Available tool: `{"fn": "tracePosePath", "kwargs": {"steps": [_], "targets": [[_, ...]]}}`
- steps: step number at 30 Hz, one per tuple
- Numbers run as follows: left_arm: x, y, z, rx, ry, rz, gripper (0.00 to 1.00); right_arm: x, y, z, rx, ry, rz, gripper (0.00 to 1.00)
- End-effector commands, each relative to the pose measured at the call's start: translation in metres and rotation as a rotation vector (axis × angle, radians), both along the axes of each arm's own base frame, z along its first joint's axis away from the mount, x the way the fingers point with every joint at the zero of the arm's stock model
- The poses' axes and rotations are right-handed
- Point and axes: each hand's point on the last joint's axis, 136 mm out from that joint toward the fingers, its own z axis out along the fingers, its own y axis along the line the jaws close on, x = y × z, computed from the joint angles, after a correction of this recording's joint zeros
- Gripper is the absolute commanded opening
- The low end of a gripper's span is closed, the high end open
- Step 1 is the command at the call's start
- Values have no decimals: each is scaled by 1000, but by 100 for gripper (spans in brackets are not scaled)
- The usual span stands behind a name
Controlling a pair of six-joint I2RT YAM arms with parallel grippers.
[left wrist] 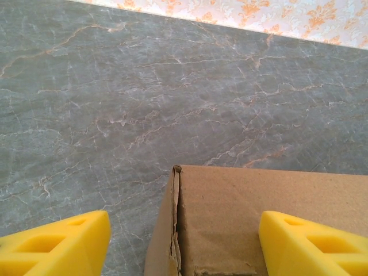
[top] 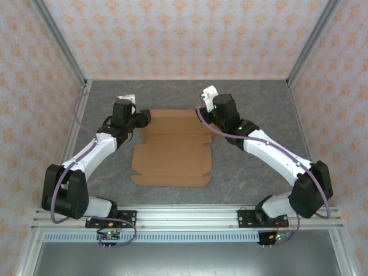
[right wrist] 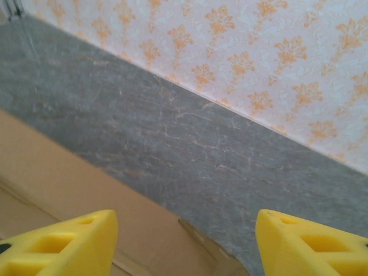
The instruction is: Fold the paper box
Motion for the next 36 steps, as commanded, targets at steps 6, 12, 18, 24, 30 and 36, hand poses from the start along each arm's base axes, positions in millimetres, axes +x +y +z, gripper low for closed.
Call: {"fn": "tracePosePath", "kwargs": {"steps": [6,12,18,24,30,36], "targets": [[-11,0,4,-7,-46,-4,69,10,24,-44,122,181,-19,63],[-15,-3,11,-12,-64,-15,69,12,27,-67,117,227,-18,61],[-18,-2,20,11,-83,-24,69,12,26,-80,107,250,-14,59],[-18,-4,10,21,-58,-30,69,7,24,-84,109,244,-2,56],[-19,-3,17,19,-75,-27,69,6,23,-73,115,220,8,55],[-21,-10,55,-11,-163,-31,69,4,24,-85,113,242,8,54]]}}
